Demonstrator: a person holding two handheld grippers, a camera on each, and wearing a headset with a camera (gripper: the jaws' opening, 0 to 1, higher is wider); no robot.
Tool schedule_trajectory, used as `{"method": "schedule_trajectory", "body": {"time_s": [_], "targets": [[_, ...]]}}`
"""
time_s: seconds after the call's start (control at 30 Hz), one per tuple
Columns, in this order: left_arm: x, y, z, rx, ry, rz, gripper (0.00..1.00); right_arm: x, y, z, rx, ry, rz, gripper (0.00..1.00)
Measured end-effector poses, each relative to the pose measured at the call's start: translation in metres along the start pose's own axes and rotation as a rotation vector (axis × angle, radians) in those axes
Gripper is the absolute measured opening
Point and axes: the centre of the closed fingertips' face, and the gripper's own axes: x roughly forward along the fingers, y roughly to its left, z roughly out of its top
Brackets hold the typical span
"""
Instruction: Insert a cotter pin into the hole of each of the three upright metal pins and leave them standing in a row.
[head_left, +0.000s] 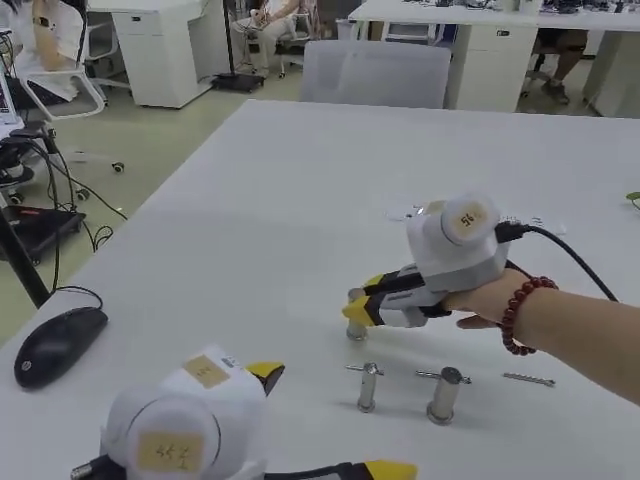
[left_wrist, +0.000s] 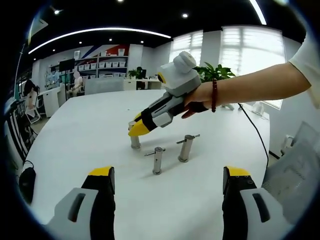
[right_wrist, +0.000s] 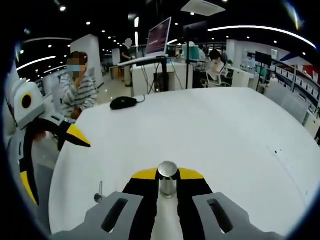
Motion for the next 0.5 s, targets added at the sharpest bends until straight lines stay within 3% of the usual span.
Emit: {"method": "schedule_trajectory", "body": {"time_s": [0.5], "targets": [[0.001, -0.006, -0.003, 0.034, 0.016, -0.012, 0.88, -0.038, -0.006, -0.030, 0.023, 0.022, -0.043, 0.13]]}}
